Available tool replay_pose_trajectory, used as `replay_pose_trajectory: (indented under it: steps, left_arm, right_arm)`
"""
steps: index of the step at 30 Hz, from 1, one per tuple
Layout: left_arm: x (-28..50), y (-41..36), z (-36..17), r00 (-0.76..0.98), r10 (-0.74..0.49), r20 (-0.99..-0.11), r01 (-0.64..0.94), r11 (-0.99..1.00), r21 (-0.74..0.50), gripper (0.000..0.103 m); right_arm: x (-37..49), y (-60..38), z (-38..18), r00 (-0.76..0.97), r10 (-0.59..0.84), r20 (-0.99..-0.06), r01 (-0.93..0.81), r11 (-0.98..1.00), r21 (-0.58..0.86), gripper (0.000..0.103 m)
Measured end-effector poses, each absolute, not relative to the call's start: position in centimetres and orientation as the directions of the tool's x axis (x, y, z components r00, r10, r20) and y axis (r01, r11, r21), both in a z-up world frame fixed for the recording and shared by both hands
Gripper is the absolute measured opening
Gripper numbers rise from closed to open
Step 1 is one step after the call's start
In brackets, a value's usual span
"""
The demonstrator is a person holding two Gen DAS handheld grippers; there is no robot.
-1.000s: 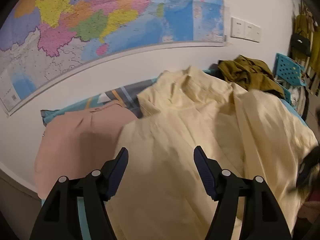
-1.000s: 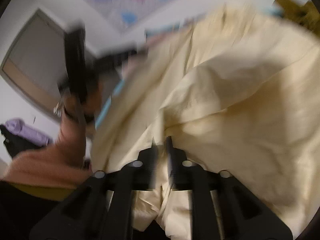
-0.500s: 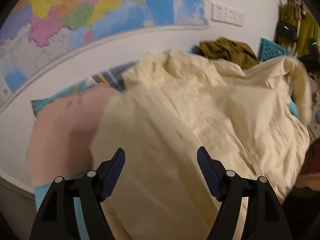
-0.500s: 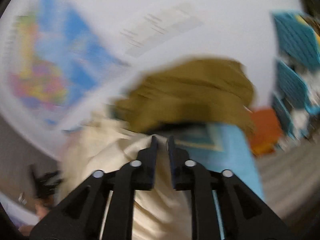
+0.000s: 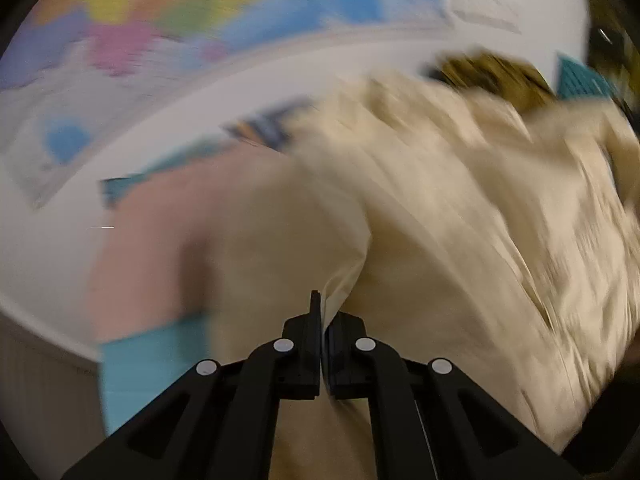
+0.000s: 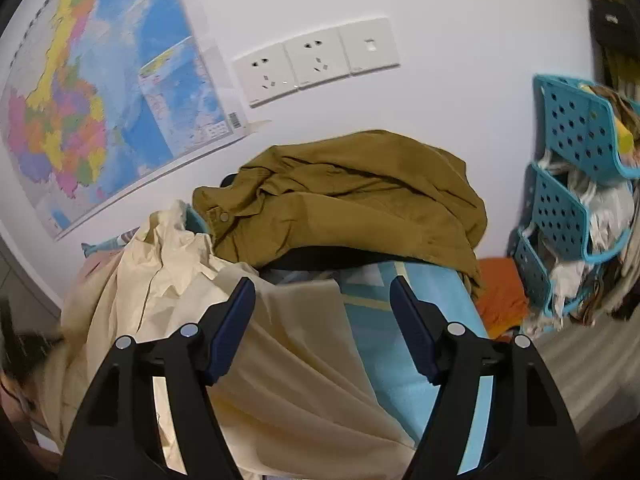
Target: Fold large clothes
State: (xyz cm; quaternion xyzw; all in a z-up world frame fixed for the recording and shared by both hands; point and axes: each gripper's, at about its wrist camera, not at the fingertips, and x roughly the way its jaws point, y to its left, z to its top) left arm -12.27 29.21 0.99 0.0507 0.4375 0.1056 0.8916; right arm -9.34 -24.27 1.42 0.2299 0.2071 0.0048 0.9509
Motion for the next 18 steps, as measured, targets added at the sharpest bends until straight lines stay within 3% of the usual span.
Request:
replay_pose_trajectory:
  steps: [5,8,11,12,14,16,17,18]
  left_arm:
    - [-14.0,38.4,7.6,0.579,0.435,-0.69,-0.434,0.88,0.19,0.002]
    - [-13.5,43.0,7.3,0.491,0.499,-0.714,-0.536,0.819,0.204,0.004]
    - [-11.1,44.3,3.4,0.308,0.635,-0.709,-0.539,0.73,0.42,0.026]
    - [-10.4,44.5,1.8,0.261,0.652,-0.712,-0.54,0.71,0.452,0.026]
    - [-10.1,44.5,0.8,0.278,0.603,-0.748,-0.543,0.741,0.395,0.022]
    - [-10.2,43.4,1.5,0.321,0.602,-0.731,-0.56,0.743,0.366,0.021]
    - [-10.4,42.4,2.5,0.368,0.606,-0.705,-0.558,0.75,0.354,0.022]
    - [-10.6,41.3,3.9,0.427,0.602,-0.675,-0.547,0.766,0.336,0.033]
  right_arm:
    - [-10.0,-26.1,2.0,0.928,0.091,-0.361,0.099,0.875,0.473,0.071]
    - [-10.2,-26.4,2.0,0.929,0.109,-0.355,0.084,0.87,0.485,0.076]
    - [-9.5,-24.7,2.0,0.913,0.137,-0.385,0.045,0.903,0.427,0.082]
    - [-9.1,-23.8,2.1,0.906,0.139,-0.399,0.033,0.918,0.394,0.084]
    - [-8.2,-21.6,2.2,0.896,0.155,-0.416,-0.015,0.947,0.321,0.089]
    - [-7.2,-19.9,2.2,0.886,0.15,-0.439,-0.035,0.965,0.258,0.09]
    - [-6.8,-19.4,2.3,0.884,0.144,-0.445,-0.039,0.971,0.237,0.09]
    - [-6.2,-18.6,2.3,0.874,0.151,-0.462,-0.059,0.976,0.207,0.09]
